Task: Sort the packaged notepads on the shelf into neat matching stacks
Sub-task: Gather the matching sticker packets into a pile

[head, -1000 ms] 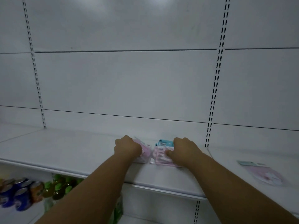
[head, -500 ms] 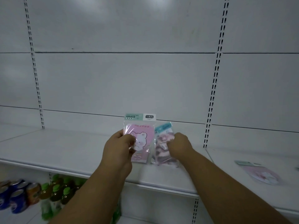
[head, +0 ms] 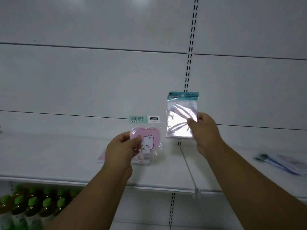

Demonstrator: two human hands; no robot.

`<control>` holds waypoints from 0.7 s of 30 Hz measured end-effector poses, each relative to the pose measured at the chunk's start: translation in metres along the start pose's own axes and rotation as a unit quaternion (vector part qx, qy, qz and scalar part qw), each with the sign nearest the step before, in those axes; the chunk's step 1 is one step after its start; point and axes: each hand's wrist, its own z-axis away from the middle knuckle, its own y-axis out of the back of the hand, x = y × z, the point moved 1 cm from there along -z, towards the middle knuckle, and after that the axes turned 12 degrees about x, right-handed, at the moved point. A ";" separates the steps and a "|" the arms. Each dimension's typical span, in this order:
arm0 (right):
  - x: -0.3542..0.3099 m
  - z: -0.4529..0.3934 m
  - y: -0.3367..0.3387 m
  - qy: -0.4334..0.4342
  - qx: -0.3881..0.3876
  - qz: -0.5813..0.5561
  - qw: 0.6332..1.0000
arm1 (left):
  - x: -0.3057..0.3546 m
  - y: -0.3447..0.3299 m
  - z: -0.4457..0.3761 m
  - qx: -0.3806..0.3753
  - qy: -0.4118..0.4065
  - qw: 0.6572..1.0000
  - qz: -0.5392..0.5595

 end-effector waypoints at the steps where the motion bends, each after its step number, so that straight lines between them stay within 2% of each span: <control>1: 0.000 -0.006 0.018 -0.006 0.007 -0.010 1.000 | -0.006 -0.014 0.006 -0.009 0.005 1.000 -0.011; 9: 0.011 -0.043 0.149 -0.029 0.020 -0.046 0.998 | -0.055 -0.143 0.067 -0.113 0.047 0.986 -0.115; 16: 0.042 -0.086 0.228 -0.043 -0.007 -0.038 0.998 | -0.099 -0.228 0.091 -0.063 0.061 0.974 -0.208; 18: 0.049 -0.092 0.236 -0.060 -0.028 -0.057 0.996 | -0.108 -0.237 0.090 -0.054 0.047 0.956 -0.285; 21: 0.061 -0.097 0.241 -0.080 -0.053 -0.076 0.993 | -0.119 -0.237 0.086 -0.059 -0.034 0.913 -0.401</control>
